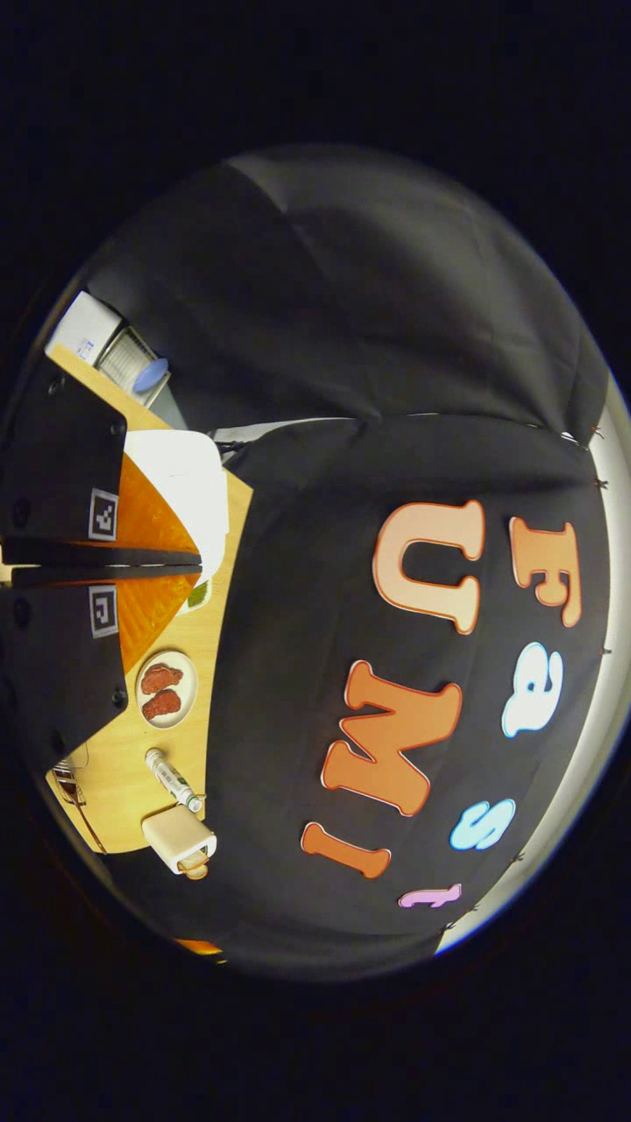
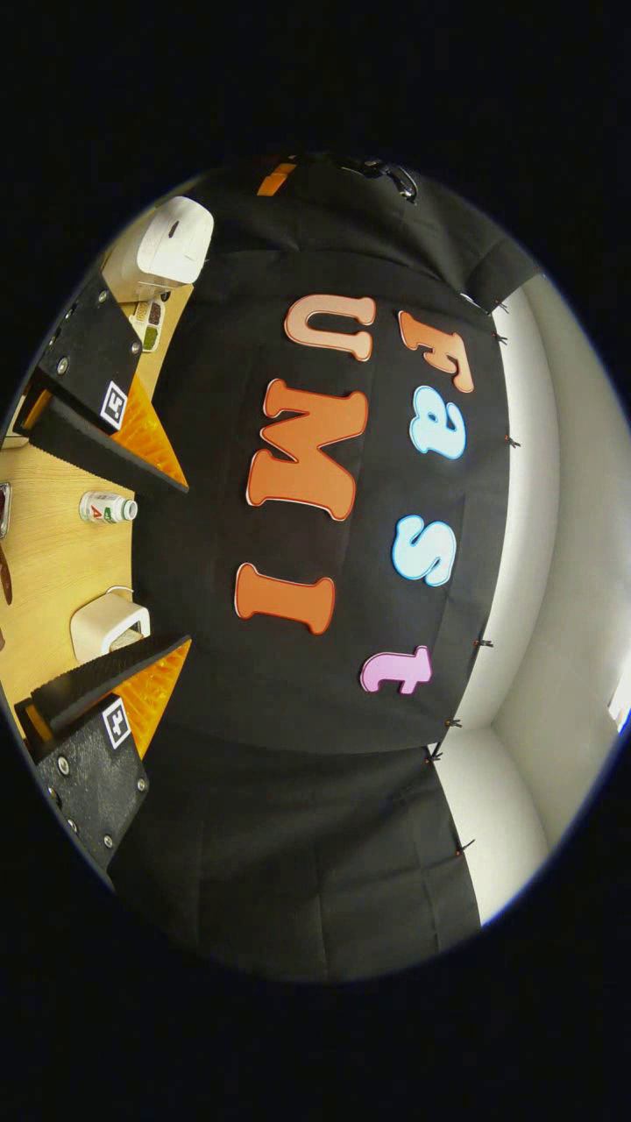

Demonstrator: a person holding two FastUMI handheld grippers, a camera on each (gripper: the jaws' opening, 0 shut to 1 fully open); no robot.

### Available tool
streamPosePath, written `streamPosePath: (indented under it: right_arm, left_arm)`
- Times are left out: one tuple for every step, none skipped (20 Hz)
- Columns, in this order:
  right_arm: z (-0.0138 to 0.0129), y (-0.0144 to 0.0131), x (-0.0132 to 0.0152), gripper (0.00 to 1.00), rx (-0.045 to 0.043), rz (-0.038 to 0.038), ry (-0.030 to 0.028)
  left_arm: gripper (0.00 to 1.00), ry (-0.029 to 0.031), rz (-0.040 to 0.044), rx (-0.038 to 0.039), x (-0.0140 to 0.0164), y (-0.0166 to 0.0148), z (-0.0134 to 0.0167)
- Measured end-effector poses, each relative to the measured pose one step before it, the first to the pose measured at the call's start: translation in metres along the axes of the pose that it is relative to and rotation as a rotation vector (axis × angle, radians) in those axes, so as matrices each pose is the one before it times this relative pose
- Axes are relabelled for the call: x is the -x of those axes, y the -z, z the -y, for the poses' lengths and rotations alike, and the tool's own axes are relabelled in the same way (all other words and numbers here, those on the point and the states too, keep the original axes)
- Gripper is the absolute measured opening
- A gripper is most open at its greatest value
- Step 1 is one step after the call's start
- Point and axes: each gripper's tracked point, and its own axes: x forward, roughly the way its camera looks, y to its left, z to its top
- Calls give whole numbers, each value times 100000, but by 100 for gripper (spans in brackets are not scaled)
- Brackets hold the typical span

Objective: Close the left gripper, press the button to open the rice cooker; take a wooden spoon from the chopstick holder with the right hand, scoop a spoonful of rice and pour it into the rice cooker, then put the wooden spoon back into the chopstick holder.

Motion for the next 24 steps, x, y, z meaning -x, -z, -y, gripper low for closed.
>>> streamPosePath:
  right_arm:
    - [316, 548, 234, 95, -24, -1186, 878]
    - [210, 588, 259, 95, -298, -1560, 324]
    - [266, 614, 271, 95, -395, -1272, 459]
    - [264, 635, 303, 95, -196, -1406, 598]
    - [230, 733, 261, 95, 137, -1550, 759]
    - [324, 586, 281, 95, 364, -1347, 1014]
    - [407, 627, 299, 95, 440, -1401, 1091]
    - [311, 587, 224, 95, 327, -1367, 638]
    - [336, 634, 435, 95, 175, -1395, 732]
    - [444, 526, 412, 96, 6, -1054, 886]
    - [368, 486, 301, 96, -59, -982, 1098]
    - [368, 540, 346, 95, -380, -1160, 818]
    - [458, 578, 291, 96, -535, -1071, 969]
    - [350, 528, 263, 95, -498, -1260, 954]
    - [408, 535, 207, 96, -301, -1178, 1014]
    - [282, 414, 259, 95, -42, -1169, 1056]
    - [409, 456, 249, 95, 231, -938, 1028]
    - [443, 415, 129, 95, 230, -755, 1247]
    - [326, 432, 167, 96, 69, -866, 959]
    - [240, 295, 73, 95, -134, -1009, 763]
    - [128, 373, 130, 95, -168, -818, 236]
    - [36, 187, 58, 96, 174, -544, 130]
    - [87, 296, 36, 95, 396, -615, 118]
    - [12, 277, -11, 96, 260, -530, -171]
  left_arm:
    - [4, 400, -3858, 1318, -461, 876, -211]
    - [5, 590, -4157, 1311, -882, 967, -136]
    - [4, 536, -5121, 1428, -601, 969, -184]
    - [5, 1567, -4449, 2230, -561, 958, 46]
    - [5, 1749, -3810, 2054, -918, 901, -2]
    - [5, 887, -3048, 996, -711, 741, -86]
    - [5, -966, -3384, -222, -625, 707, -522]
    - [5, -128, -2490, 54, -748, 502, -493]
    - [5, 28, -3686, 973, -641, 408, -293]
    - [5, 819, -2662, 1673, -574, 467, -163]
    - [5, -154, -3705, 2228, -821, 587, -433]
    - [5, 42, -2358, 1470, -677, 439, -300]
    - [5, 217, -1919, 1436, -1035, 429, -301]
    - [5, -344, -2305, 731, -662, 443, -226]
    - [5, -538, -832, 1306, -936, 446, -436]
    - [5, 154, -2299, 2113, -678, 412, -116]
    - [5, 546, -2129, 2497, -448, 633, 87]
    - [5, -654, -865, 420, -478, 229, -212]
    - [5, 617, 796, 218, -209, 134, 109]
    - [5, -167, 1253, 24, -333, -495, -94]
    - [5, -84, -598, 21, 124, 147, -60]
    - [5, -107, 261, -17, -222, 4, -59]
    - [5, -731, 63, 114, -426, -20, -414]
    - [5, 449, 1104, 1299, 223, -352, 150]
